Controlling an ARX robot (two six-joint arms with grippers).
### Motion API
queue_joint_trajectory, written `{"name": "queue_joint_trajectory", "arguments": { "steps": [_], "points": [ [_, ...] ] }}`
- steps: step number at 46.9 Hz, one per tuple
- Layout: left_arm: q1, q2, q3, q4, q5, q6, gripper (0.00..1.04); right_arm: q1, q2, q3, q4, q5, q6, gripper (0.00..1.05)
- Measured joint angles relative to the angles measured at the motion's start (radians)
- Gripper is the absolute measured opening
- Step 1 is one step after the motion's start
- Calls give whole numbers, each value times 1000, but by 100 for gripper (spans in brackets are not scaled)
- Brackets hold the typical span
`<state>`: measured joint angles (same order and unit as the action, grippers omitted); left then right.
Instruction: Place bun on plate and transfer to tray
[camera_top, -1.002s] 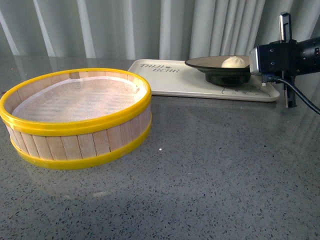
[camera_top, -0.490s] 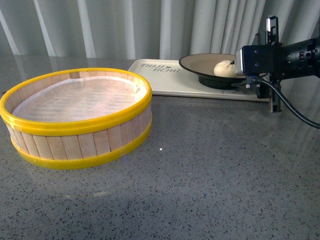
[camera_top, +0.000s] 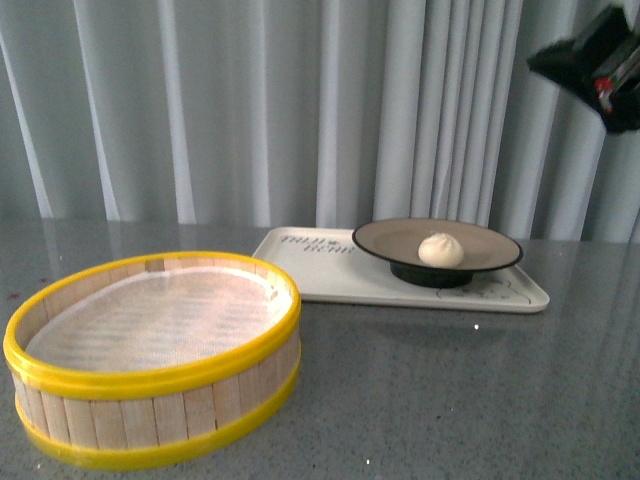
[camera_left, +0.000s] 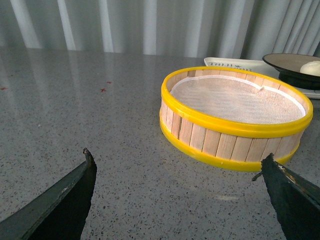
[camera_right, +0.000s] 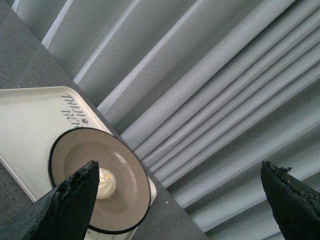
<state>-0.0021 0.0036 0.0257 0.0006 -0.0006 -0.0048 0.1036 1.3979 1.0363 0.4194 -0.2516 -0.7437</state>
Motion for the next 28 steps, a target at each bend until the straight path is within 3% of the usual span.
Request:
{"name": "queue_joint_trajectory", "arguments": {
  "steps": [2, 4, 7, 13, 19, 25, 28],
  "points": [
    [0, 0, 0, 0, 0, 0, 98, 5, 5, -11, -1, 65, 74, 93],
    [0, 0, 0, 0, 0, 0, 98, 11, -3, -77, 28, 252, 251, 83],
    [0, 0, 0, 0, -3, 0, 98, 10, -40, -185, 80, 344, 445, 71],
    [0, 0, 0, 0, -1, 0, 98, -10, -156, -379, 174, 342, 663, 46],
    [0, 0, 0, 0, 0, 0, 98, -30, -248, -539, 237, 325, 715, 19],
    [0, 0, 0, 0, 0, 0, 98, -37, -296, -626, 262, 312, 724, 2],
    [0, 0, 0, 0, 0, 0, 98, -58, -329, -671, 272, 282, 726, 2]
  ]
}}
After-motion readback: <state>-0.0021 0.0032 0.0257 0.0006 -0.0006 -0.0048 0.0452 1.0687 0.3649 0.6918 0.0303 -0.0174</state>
